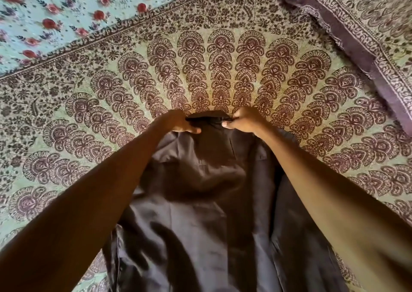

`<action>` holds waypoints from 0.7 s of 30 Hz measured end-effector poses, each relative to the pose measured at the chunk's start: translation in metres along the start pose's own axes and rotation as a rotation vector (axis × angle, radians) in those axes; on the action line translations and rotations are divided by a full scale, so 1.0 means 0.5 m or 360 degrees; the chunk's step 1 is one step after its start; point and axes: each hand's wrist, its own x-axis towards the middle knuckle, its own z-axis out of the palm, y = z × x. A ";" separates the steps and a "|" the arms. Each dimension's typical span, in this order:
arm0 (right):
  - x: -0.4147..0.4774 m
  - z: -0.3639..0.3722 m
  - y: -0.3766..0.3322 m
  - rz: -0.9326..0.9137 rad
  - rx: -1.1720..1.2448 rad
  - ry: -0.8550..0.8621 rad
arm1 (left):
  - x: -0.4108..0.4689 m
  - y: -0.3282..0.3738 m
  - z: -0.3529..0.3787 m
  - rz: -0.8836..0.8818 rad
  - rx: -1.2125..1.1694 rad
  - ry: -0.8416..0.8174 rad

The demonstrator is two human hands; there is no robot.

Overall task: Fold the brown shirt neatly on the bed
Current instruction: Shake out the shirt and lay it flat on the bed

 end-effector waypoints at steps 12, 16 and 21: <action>-0.044 0.053 0.065 -0.0100 -0.0508 0.0692 | -0.023 -0.014 0.095 0.0025 -0.0208 0.1064; -0.080 0.038 0.112 0.0045 -0.0650 0.0719 | -0.073 0.051 0.138 0.0248 0.0113 0.1455; -0.183 0.047 0.183 0.0545 -0.0469 0.0865 | -0.111 0.138 0.265 0.0757 0.0401 0.0863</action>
